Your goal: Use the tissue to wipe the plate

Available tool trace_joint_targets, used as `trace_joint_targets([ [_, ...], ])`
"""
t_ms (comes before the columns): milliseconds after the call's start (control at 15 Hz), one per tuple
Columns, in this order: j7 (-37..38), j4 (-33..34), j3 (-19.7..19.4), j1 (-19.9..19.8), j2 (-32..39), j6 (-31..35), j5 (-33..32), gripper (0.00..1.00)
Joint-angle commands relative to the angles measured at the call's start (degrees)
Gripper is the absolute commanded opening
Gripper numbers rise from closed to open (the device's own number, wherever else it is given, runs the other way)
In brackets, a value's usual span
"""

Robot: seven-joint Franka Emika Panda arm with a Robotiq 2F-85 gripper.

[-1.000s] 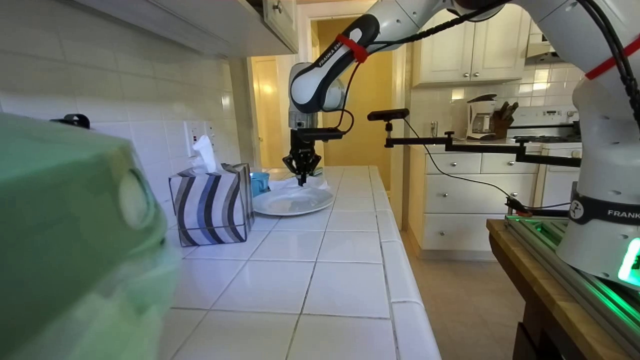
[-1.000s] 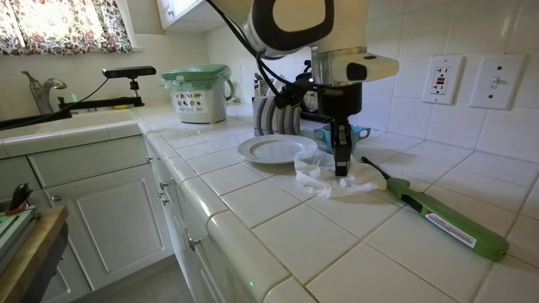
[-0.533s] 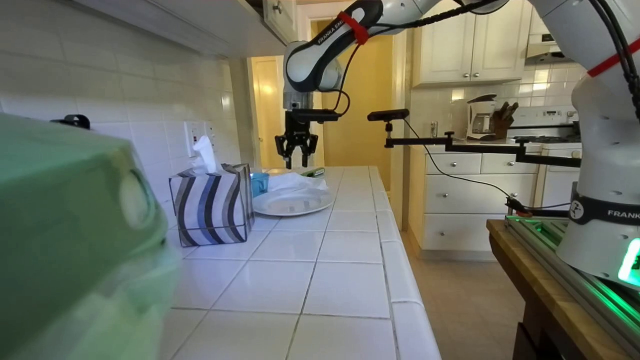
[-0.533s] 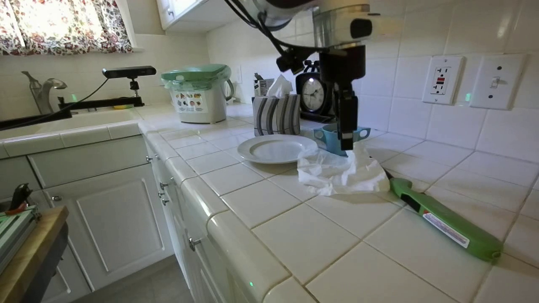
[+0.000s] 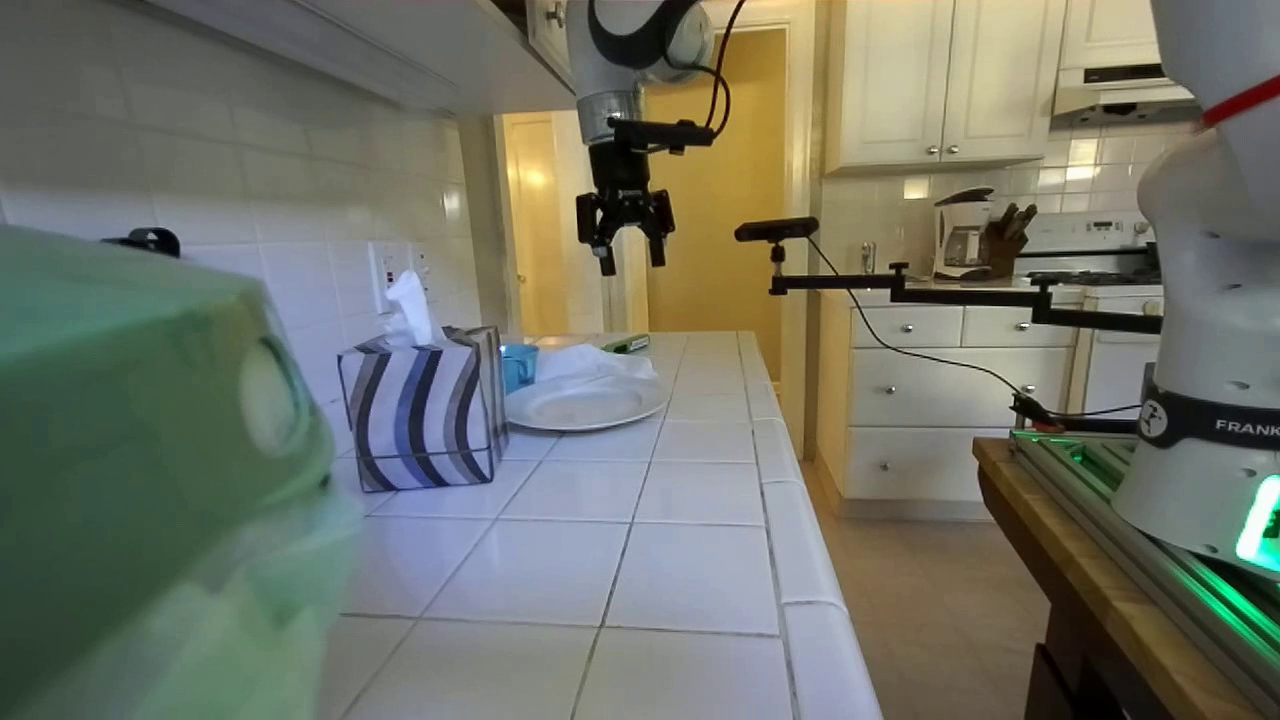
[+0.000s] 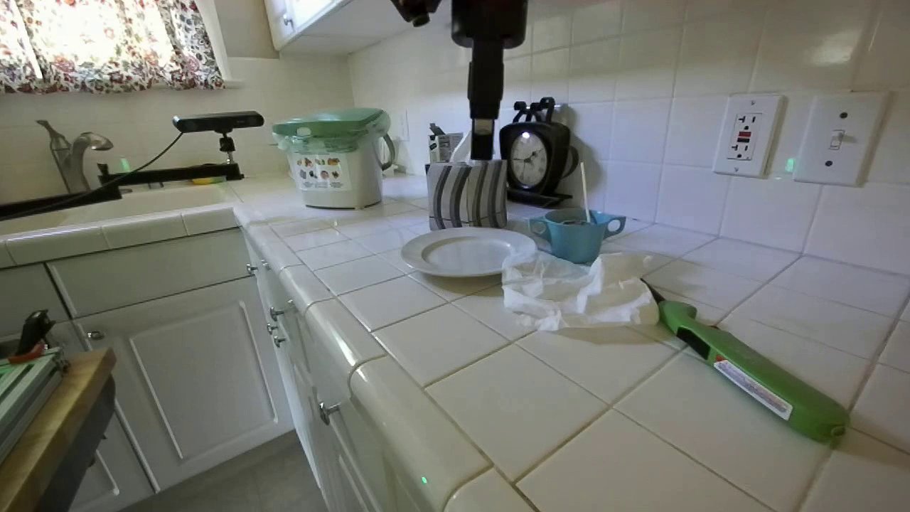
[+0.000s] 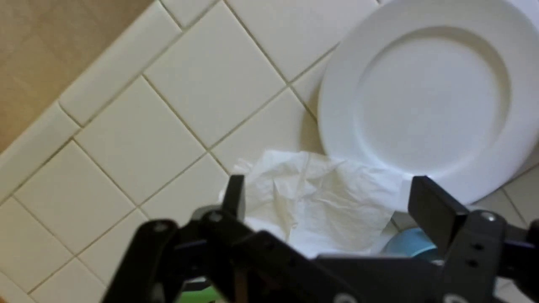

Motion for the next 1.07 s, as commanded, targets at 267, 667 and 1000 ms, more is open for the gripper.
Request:
trace_joint_targets([
  [267, -1.3, -9.4, 2.63, -0.16, -11.83, 1.37, -3.81, 1.0],
  [667, -2.73, -10.87, 3.36, -0.76, -13.77, 6.14, -2.94, 1.0],
  [1000, -3.26, -11.71, 3.42, -0.82, -14.12, 7.18, -2.93, 1.0],
])
